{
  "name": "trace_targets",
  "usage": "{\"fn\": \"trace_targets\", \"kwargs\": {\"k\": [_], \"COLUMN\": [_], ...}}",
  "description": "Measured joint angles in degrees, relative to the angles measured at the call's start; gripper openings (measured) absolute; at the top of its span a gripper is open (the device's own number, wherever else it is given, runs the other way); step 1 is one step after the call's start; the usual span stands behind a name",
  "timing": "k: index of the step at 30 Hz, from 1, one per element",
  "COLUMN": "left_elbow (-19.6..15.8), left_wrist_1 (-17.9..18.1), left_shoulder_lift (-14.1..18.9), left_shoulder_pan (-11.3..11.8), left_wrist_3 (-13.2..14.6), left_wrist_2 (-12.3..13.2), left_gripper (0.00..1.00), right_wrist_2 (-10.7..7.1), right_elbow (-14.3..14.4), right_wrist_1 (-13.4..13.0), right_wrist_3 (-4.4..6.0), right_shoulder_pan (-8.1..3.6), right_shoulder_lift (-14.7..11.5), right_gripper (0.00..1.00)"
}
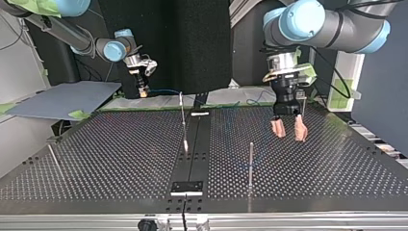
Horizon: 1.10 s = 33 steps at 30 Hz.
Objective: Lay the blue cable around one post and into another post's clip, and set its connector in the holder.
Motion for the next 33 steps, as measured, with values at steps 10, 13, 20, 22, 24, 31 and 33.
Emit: {"fn": "trace_targets", "kwargs": {"k": [10, 13, 20, 22, 24, 31, 33], "left_elbow": [0.00, 0.02, 0.02, 0.01, 0.01, -1.03, -1.55], "left_wrist_1": [0.81, 1.07, -0.07, -0.75, -1.71, -2.35, -1.91], "left_shoulder_lift": [-4.28, -4.08, -0.71, 0.22, 1.33, 2.69, 2.72], "left_shoulder_pan": [1.14, 0.80, 0.70, 0.67, 0.59, -0.06, -0.50], "left_wrist_3": [-2.08, -3.83, -4.41, -3.65, -2.60, -0.75, -1.54], "left_wrist_2": [3.18, 4.96, 4.74, 3.93, 2.85, 1.51, 2.45], "left_gripper": [0.98, 0.98, 0.98, 0.98, 0.98, 0.98, 0.98], "right_wrist_2": [0.00, 0.00, 0.03, 0.02, 0.01, 0.08, 0.08], "right_elbow": [-0.04, -0.05, -0.03, -0.07, -0.16, -0.50, -0.53], "right_wrist_1": [0.18, 0.20, 0.28, 0.29, 0.33, 0.60, 0.65], "right_wrist_3": [-0.12, -0.16, -0.25, -0.29, -0.31, -0.49, -0.53], "right_shoulder_pan": [0.12, 0.14, 0.16, 0.18, 0.22, 0.25, 0.25], "right_shoulder_lift": [0.04, 0.02, 0.00, -0.01, -0.01, 0.00, 0.00], "right_gripper": [0.00, 0.00, 0.00, 0.00, 0.00, 0.00, 0.00]}}
